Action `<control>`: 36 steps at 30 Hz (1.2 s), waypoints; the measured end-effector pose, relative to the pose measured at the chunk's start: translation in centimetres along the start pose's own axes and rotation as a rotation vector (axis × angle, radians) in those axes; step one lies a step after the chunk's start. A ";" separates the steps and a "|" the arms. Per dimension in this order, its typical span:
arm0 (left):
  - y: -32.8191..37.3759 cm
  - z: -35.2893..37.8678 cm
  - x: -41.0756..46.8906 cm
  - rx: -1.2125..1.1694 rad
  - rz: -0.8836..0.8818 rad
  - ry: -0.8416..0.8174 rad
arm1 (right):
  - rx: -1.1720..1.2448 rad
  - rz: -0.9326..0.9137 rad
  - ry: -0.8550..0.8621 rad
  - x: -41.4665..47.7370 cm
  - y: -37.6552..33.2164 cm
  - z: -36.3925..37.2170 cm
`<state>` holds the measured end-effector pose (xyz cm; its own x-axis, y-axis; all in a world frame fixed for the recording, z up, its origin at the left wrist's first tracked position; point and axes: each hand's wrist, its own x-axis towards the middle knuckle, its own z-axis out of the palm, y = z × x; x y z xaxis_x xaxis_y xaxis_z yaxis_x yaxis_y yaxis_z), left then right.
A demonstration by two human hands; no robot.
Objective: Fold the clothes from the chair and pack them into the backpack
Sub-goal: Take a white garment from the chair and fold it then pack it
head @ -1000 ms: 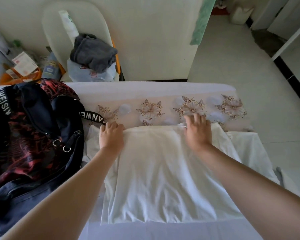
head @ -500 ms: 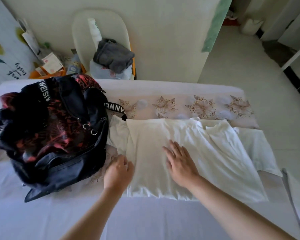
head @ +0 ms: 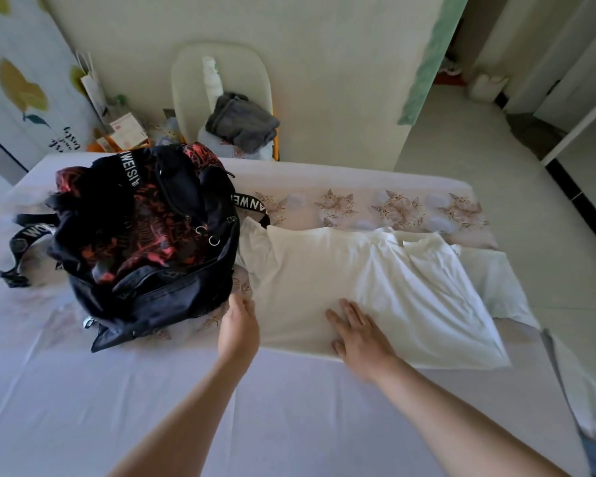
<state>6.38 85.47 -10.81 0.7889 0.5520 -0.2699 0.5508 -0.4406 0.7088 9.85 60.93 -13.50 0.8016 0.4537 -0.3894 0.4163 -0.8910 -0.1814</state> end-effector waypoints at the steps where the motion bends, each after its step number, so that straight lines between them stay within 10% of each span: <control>1: -0.6 -0.4 0.2 0.118 0.029 -0.009 | 0.000 0.013 -0.015 -0.5 0.0 -0.1; 5: -2.4 -0.7 -0.2 0.592 0.374 0.038 | -0.027 -0.010 0.021 -3.6 0.5 0.4; 8: -2.0 0.0 -1.7 0.602 0.714 -0.308 | -0.098 0.086 0.028 -5.8 1.5 0.9; 20: 1.9 -0.9 -2.9 1.025 0.385 -1.073 | 0.258 0.118 -0.258 -9.2 2.8 -2.5; 29: 11.6 7.5 -4.2 0.528 0.625 -0.750 | 0.323 0.575 0.254 -10.1 11.3 -5.6; 36: 19.3 17.1 -4.3 0.448 0.728 -0.615 | 0.283 0.703 0.245 -8.0 19.0 -4.6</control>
<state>18.25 62.48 -7.09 0.9029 -0.3506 -0.2488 -0.1608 -0.8120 0.5611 13.33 40.45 -9.67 0.9211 -0.2549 -0.2943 -0.3206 -0.9255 -0.2016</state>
